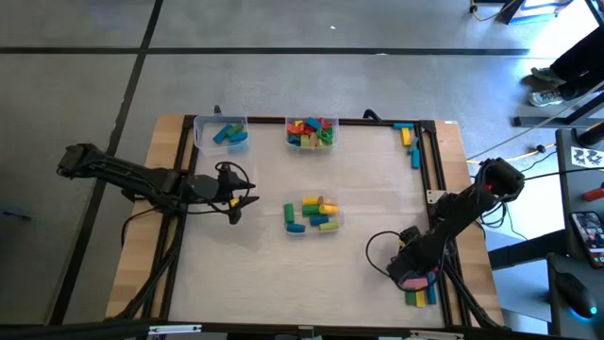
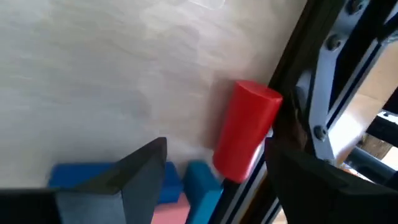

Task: Sort blocks by size
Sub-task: Put the red cylindrical block into the bottom transparent bin

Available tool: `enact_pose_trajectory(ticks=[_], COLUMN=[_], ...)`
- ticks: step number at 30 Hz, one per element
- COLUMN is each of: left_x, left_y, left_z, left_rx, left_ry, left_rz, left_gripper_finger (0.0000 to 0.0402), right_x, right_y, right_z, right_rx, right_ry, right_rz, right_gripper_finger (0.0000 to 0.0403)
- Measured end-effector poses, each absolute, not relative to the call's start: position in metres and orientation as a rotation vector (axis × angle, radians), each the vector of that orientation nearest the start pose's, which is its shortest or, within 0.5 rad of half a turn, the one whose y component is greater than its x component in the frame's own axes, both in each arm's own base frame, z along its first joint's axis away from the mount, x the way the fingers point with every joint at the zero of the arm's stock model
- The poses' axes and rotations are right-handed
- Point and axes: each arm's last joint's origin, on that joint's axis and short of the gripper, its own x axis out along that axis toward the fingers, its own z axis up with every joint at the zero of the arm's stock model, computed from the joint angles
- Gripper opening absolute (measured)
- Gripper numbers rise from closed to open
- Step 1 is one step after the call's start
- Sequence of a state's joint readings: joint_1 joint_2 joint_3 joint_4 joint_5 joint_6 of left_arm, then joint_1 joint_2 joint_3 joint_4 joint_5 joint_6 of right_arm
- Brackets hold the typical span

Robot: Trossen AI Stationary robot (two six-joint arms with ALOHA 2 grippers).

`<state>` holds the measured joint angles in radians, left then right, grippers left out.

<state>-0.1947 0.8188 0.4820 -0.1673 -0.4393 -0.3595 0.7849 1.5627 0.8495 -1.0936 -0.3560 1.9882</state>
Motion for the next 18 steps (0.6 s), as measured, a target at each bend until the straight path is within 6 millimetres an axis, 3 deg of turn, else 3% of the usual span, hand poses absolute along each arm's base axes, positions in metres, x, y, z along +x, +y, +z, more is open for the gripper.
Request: enact_pose_trajectory(ticks=[10, 18], left_x=[0.172, 0.172], left_y=[-0.021, -0.021], left_z=[0.227, 0.227], left_rx=[-0.193, -0.194], left_ry=[0.43, 0.429], left_rz=[0.321, 0.321], left_gripper_finger=[0.0198, 0.0198], right_x=[0.137, 0.141], right_y=[0.152, 0.154], right_z=[0.135, 0.138], right_rx=[0.868, 0.876], right_ry=[1.771, 1.735], right_rz=[-1.149, -1.097], right_gripper_finger=[0.0271, 0.0267])
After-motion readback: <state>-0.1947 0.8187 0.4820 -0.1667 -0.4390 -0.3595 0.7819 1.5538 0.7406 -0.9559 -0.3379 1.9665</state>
